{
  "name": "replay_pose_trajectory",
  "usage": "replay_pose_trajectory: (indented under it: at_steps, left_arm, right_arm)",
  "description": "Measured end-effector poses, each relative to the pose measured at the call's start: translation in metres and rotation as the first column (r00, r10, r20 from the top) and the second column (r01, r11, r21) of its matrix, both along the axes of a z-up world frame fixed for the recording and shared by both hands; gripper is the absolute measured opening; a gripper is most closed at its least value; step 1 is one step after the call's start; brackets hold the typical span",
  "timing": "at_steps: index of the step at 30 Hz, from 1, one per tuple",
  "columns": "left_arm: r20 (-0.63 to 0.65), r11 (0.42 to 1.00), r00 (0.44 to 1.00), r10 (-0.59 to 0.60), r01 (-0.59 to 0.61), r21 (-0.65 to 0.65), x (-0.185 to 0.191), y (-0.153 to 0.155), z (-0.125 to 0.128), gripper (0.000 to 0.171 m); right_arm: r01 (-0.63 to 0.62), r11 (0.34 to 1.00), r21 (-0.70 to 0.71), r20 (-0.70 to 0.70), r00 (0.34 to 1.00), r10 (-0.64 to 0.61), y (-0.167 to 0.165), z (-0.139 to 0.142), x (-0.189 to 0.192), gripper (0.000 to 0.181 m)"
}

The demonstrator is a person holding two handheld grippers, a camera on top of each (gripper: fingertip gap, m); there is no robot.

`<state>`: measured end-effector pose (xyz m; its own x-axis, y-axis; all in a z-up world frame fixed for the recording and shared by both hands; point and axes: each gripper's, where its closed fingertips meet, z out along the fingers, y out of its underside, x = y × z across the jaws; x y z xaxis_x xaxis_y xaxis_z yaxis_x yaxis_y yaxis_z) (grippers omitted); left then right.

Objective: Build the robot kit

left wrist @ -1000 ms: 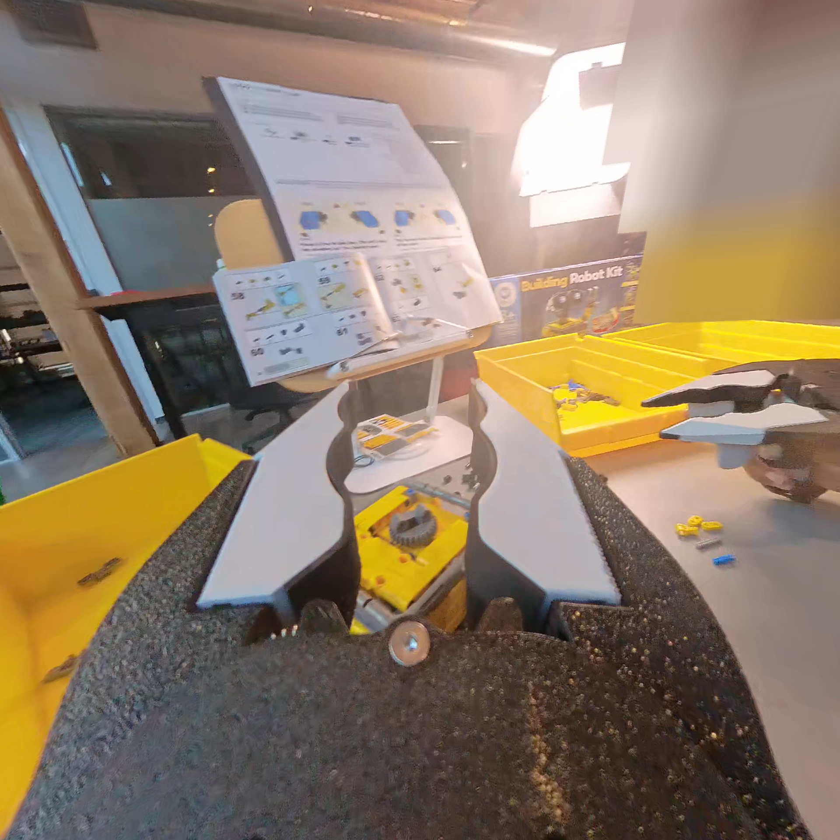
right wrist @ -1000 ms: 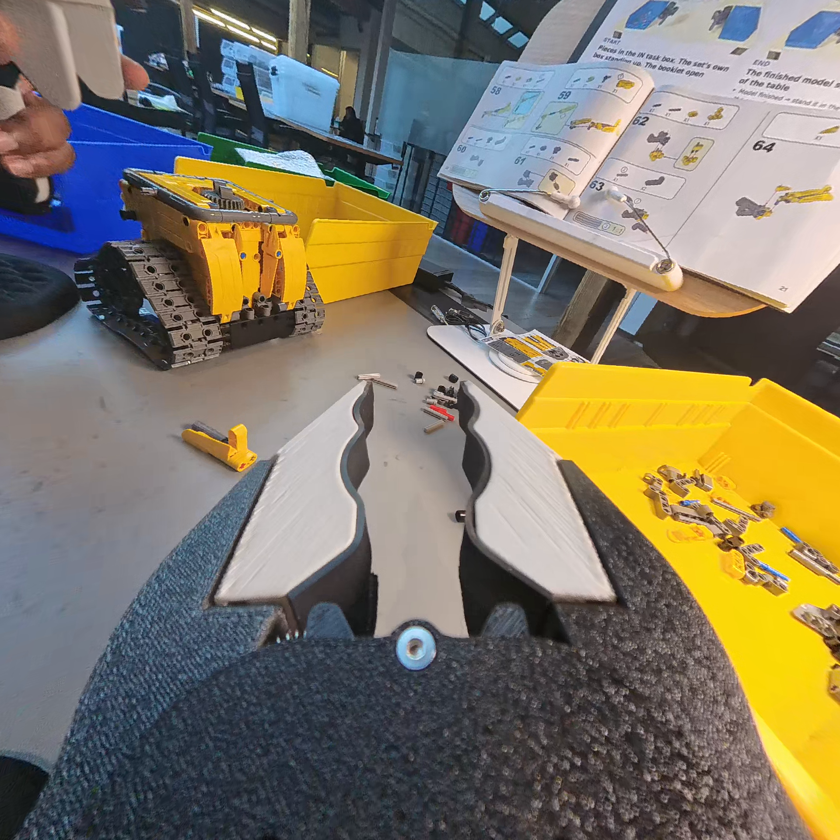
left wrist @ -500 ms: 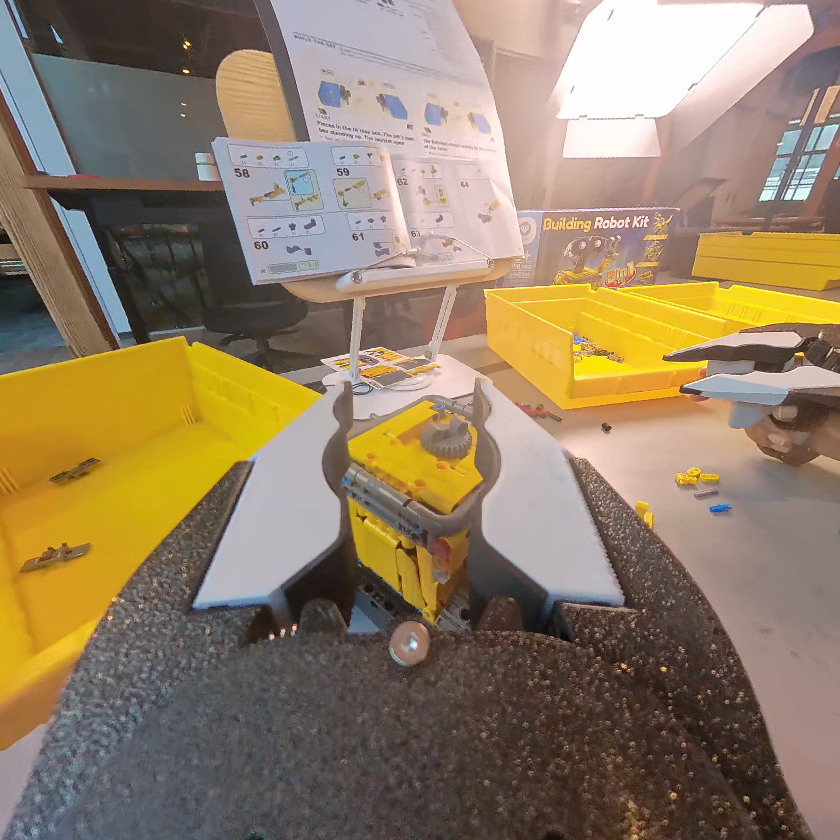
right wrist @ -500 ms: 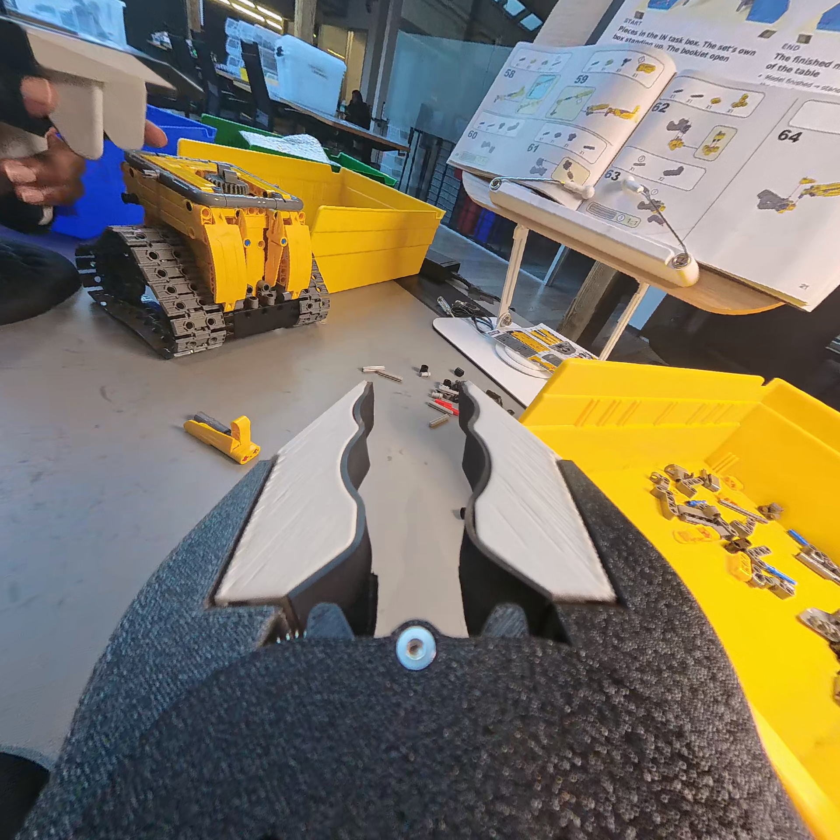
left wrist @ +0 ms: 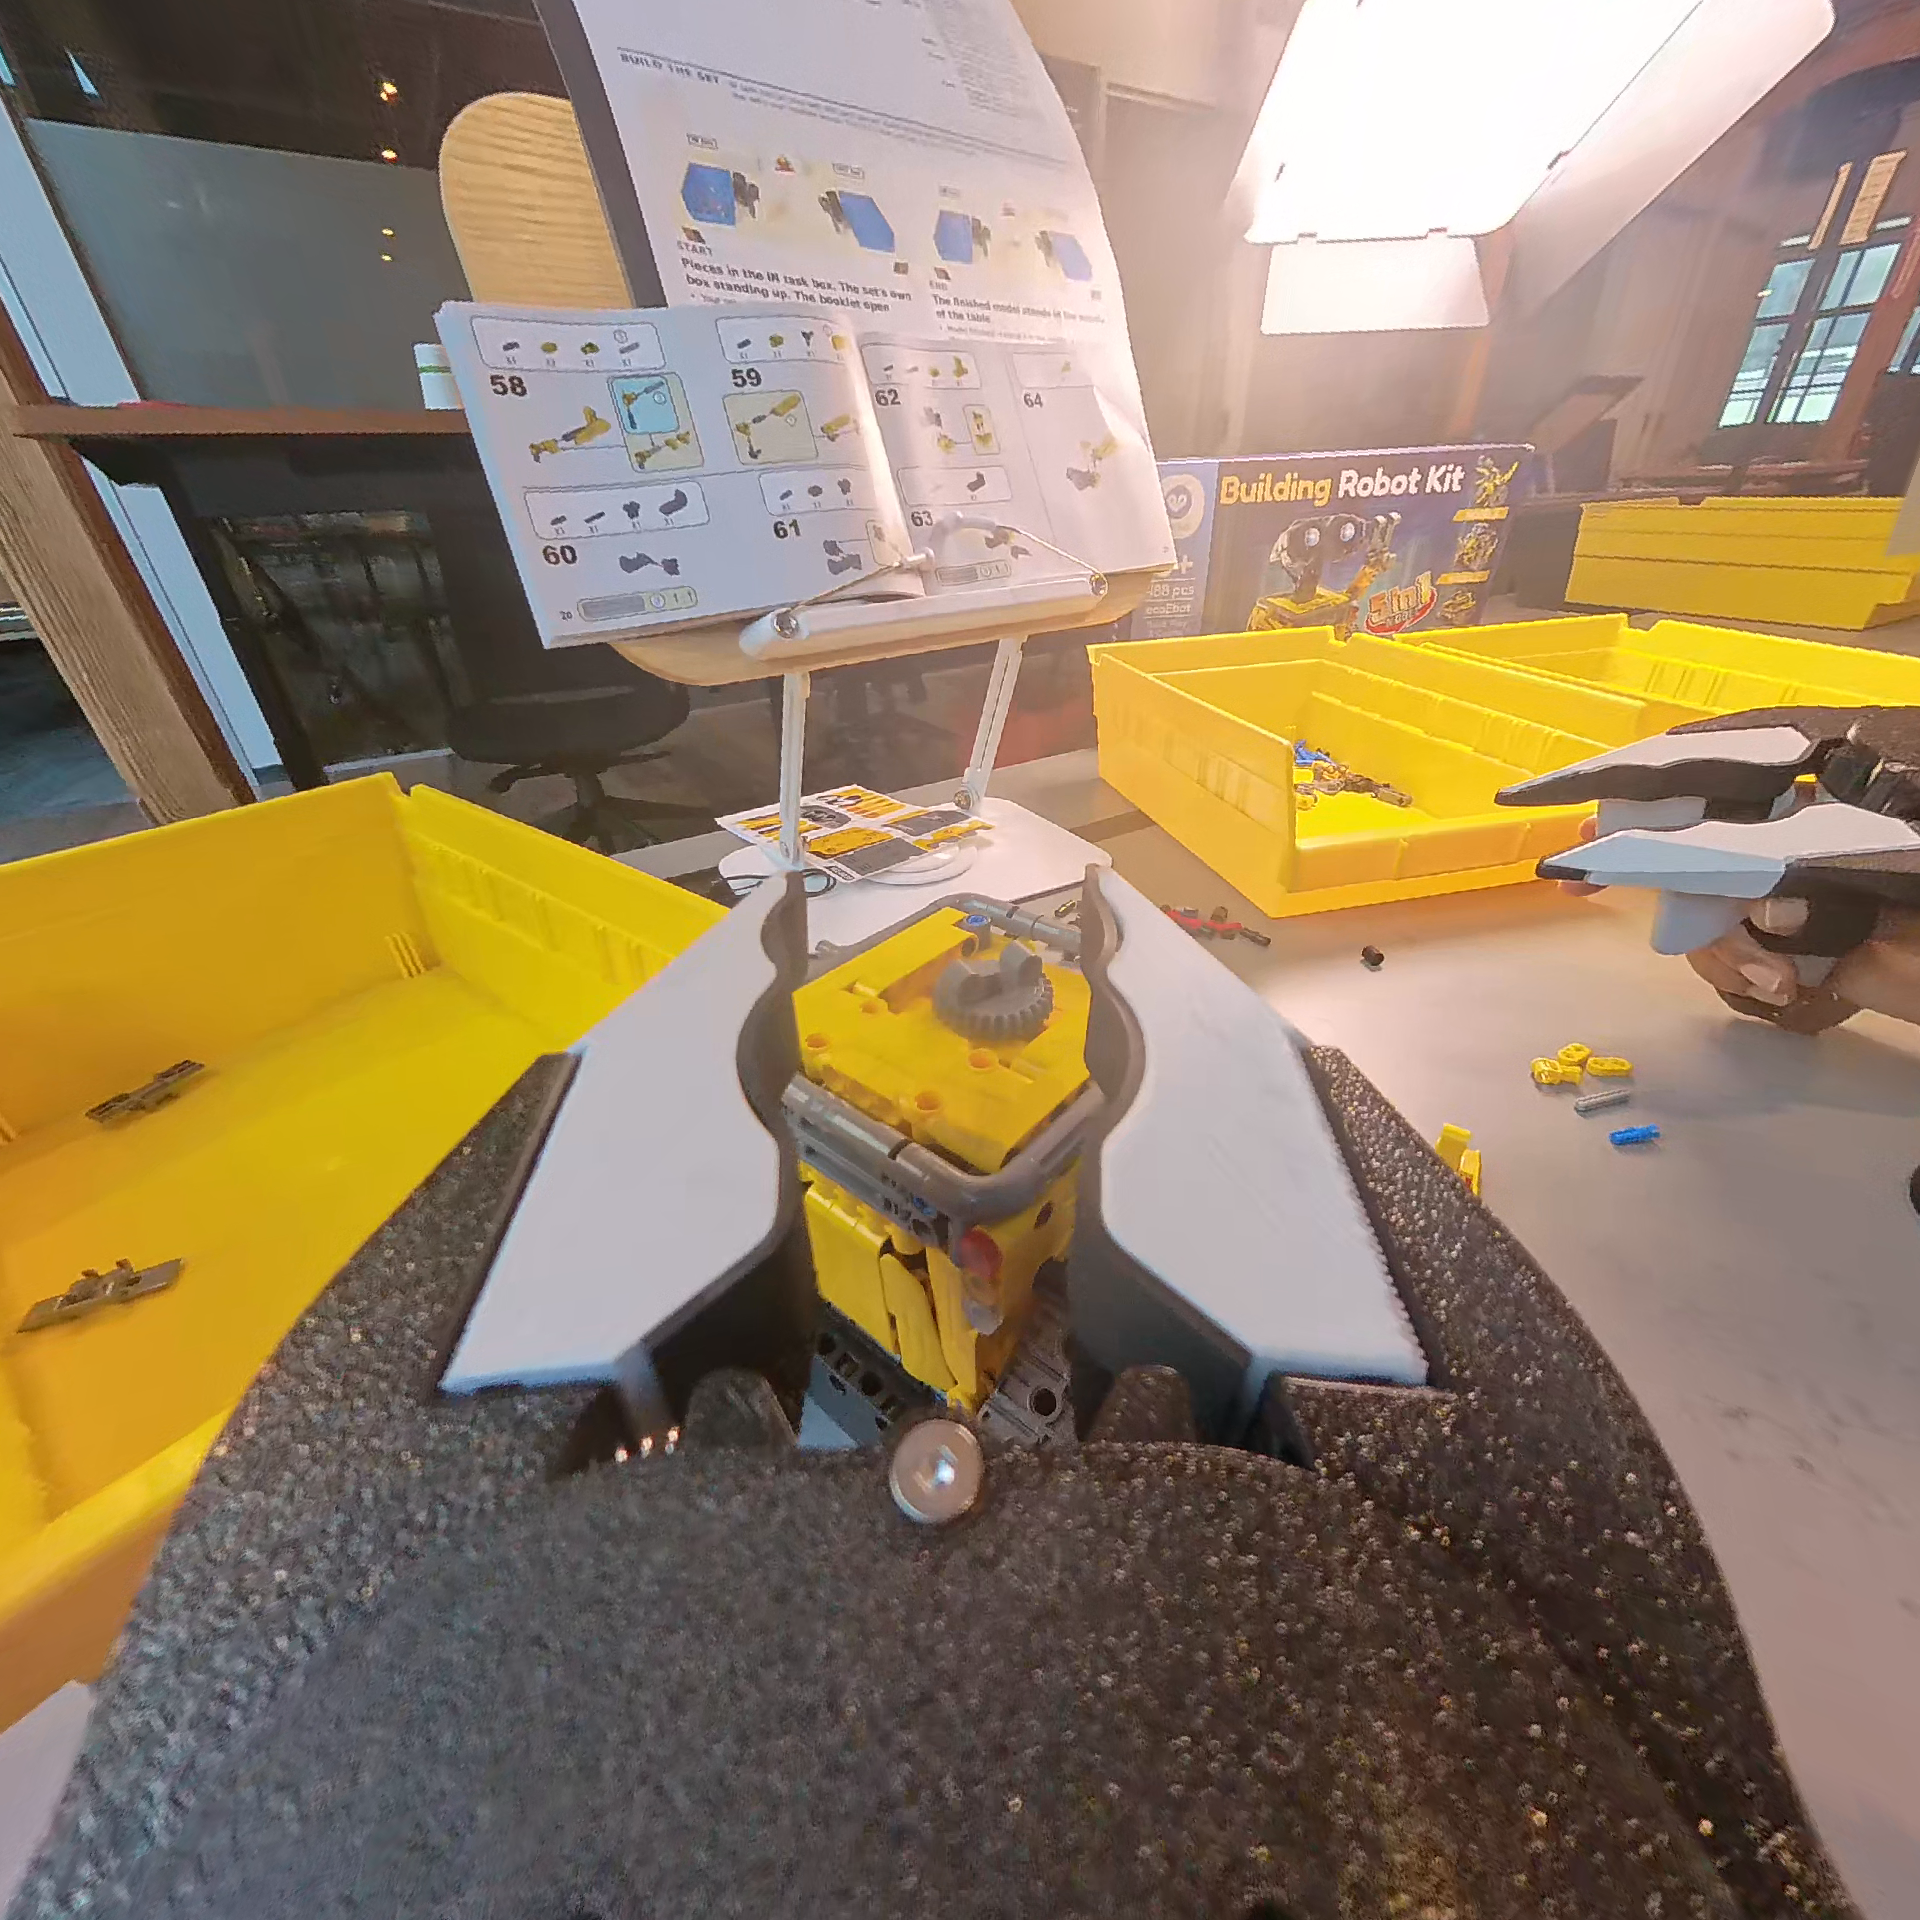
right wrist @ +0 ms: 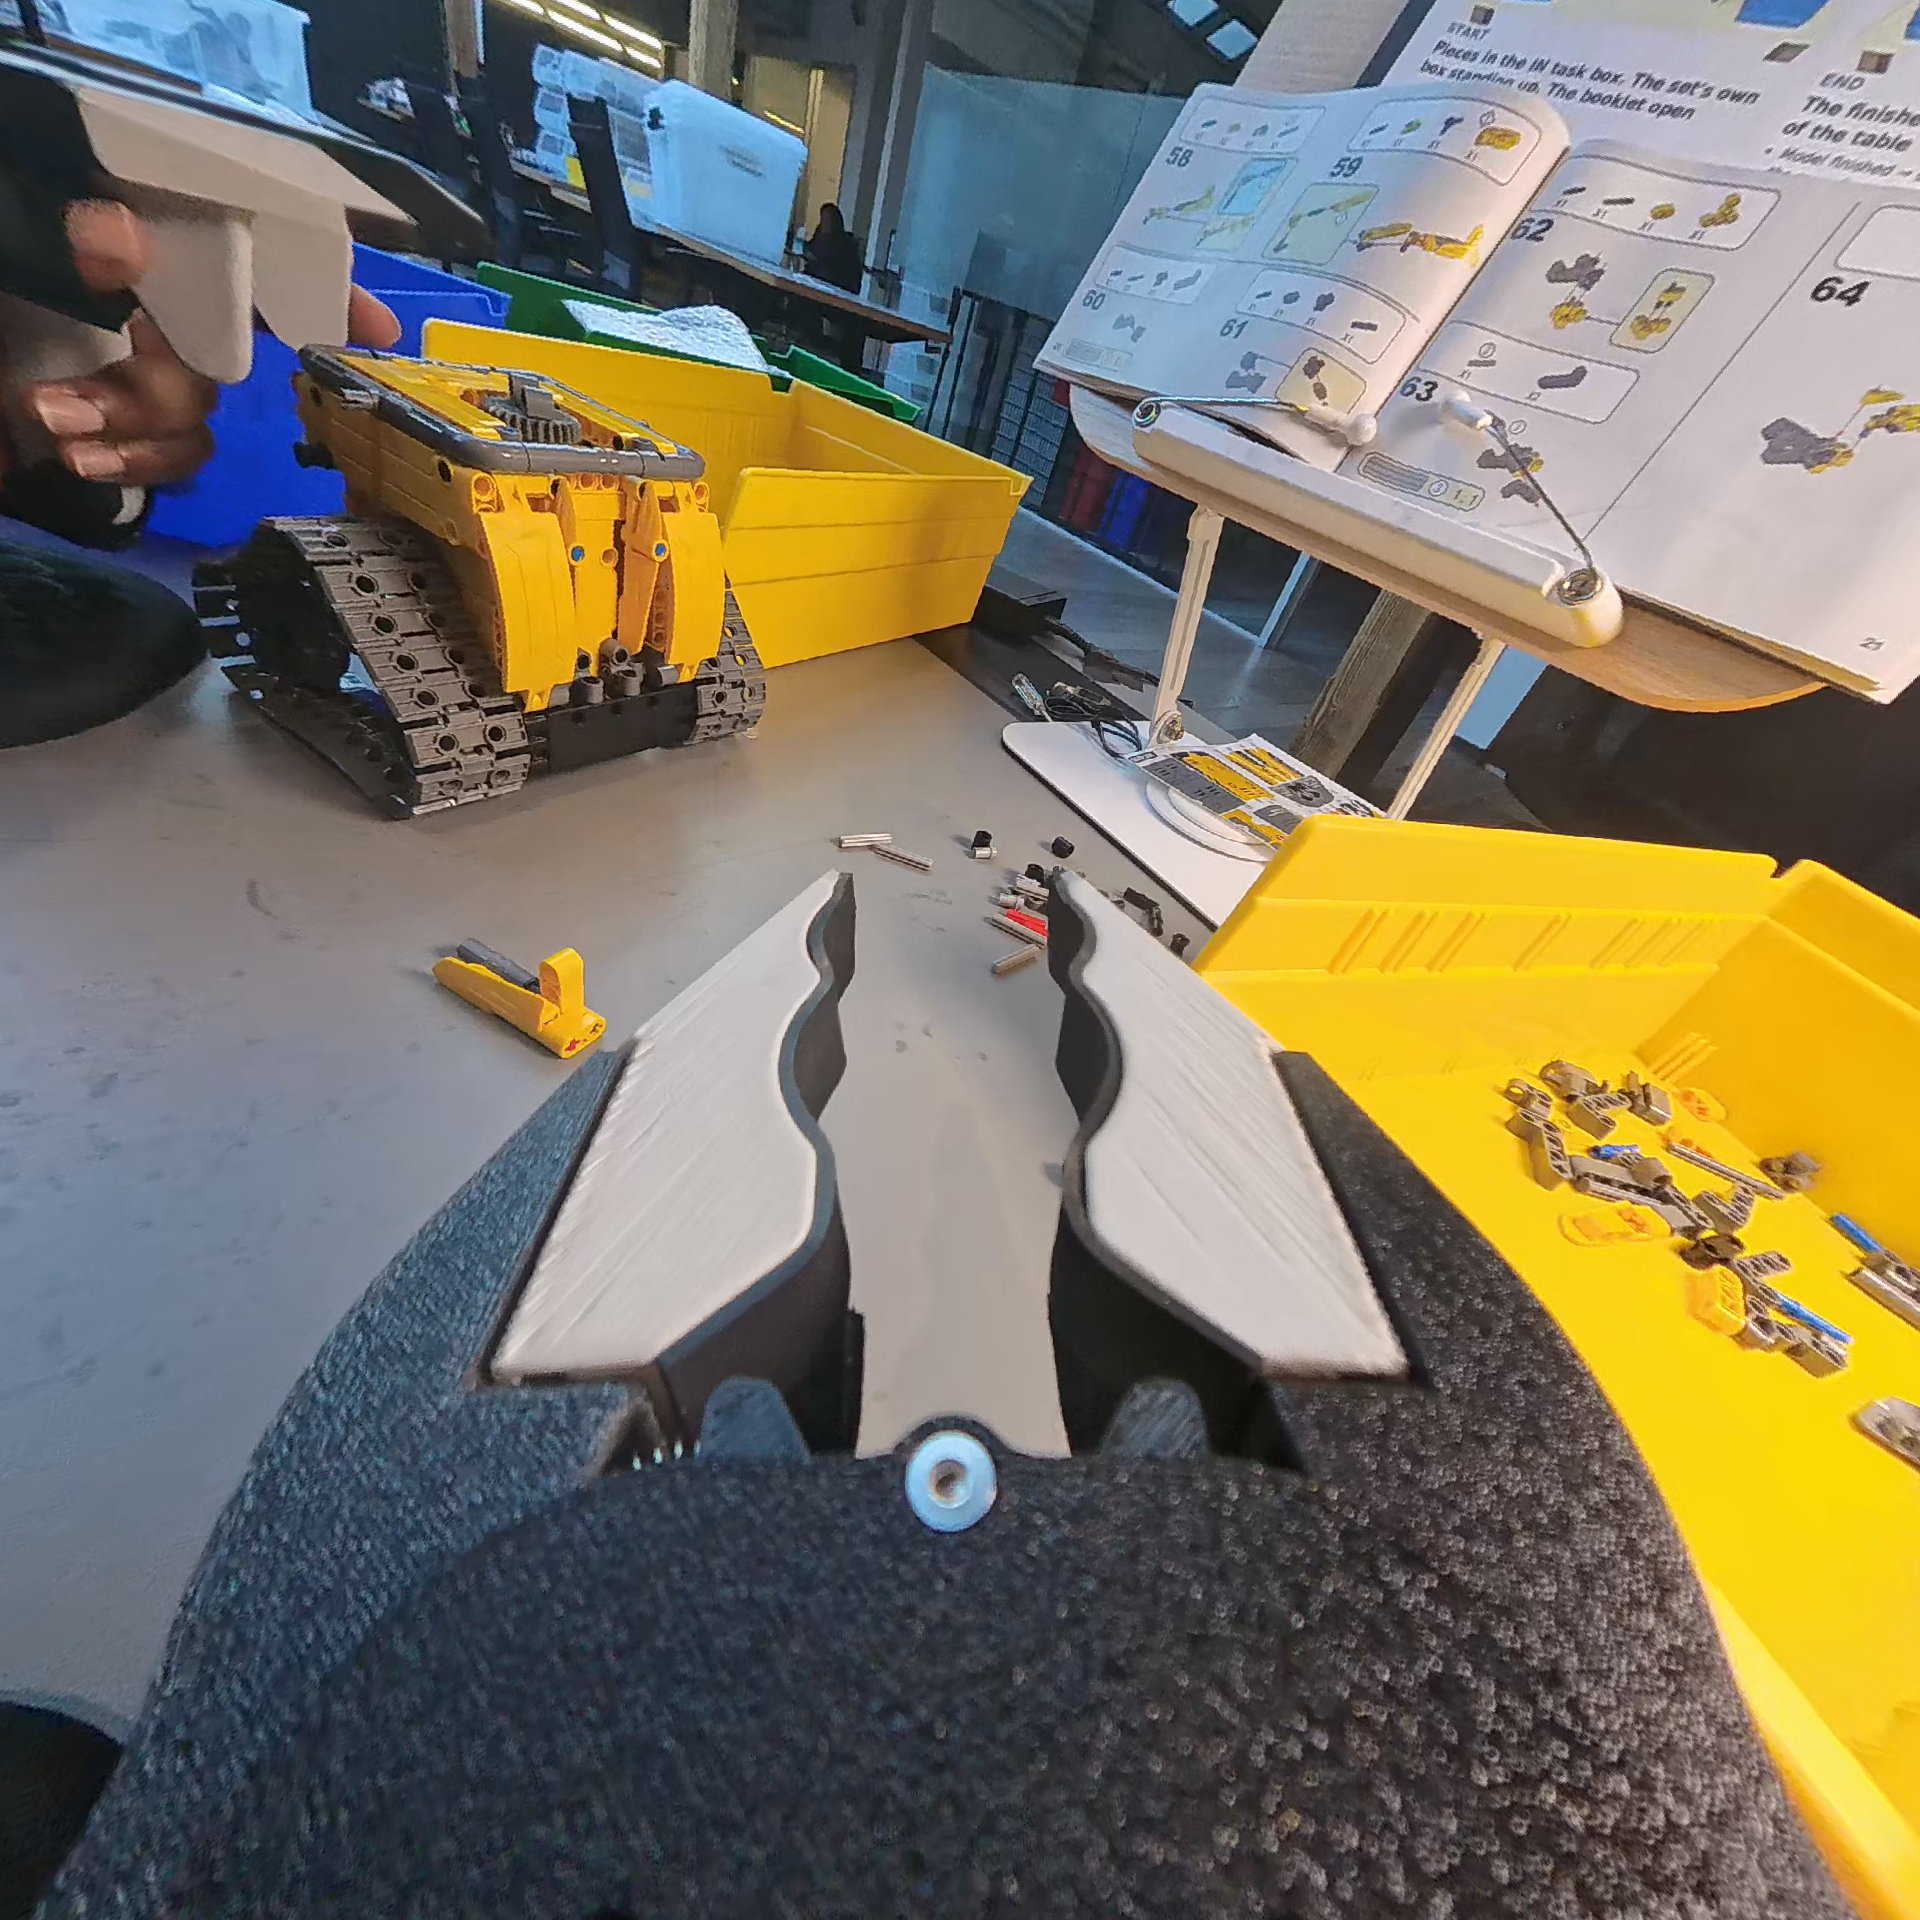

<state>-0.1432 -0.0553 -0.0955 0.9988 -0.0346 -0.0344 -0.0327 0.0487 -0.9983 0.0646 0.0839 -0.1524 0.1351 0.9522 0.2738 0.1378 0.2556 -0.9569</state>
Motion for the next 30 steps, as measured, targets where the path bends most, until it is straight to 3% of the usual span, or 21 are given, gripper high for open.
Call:
replay_pose_trajectory:
  at_steps: [11,13,18,21,26,30]
  left_arm:
    - [-0.046,1.000,0.999,-0.019,0.020,0.009,0.009,-0.002,0.003,0.050]
    - [-0.067,0.999,0.997,-0.024,0.025,0.023,0.012,-0.003,0.007,0.049]
    - [-0.143,0.996,0.987,-0.068,0.075,0.043,0.028,-0.004,0.008,0.045]
    - [-0.187,0.992,0.975,-0.117,0.123,0.020,0.043,-0.002,0.002,0.044]
    - [-0.238,0.982,0.954,-0.184,0.190,0.002,0.066,-0.003,-0.003,0.042]
    - [-0.296,0.974,0.930,-0.216,0.224,-0.007,0.082,-0.005,-0.005,0.040]
  right_arm:
    - [-0.014,1.000,0.000,0.024,1.000,0.014,-0.002,-0.004,-0.002,0.036]
    - [-0.026,1.000,-0.004,0.088,0.996,0.026,-0.001,-0.013,0.000,0.030]
    - [-0.158,0.969,-0.191,0.420,0.879,0.227,-0.018,-0.054,0.026,0.030]
    - [-0.160,0.969,-0.191,0.548,0.802,0.240,-0.020,-0.072,0.046,0.027]
    - [-0.133,0.973,-0.189,0.545,0.810,0.217,-0.020,-0.081,0.033,0.021]
    - [-0.108,0.972,-0.207,0.588,0.781,0.212,-0.028,-0.091,0.027,0.024]
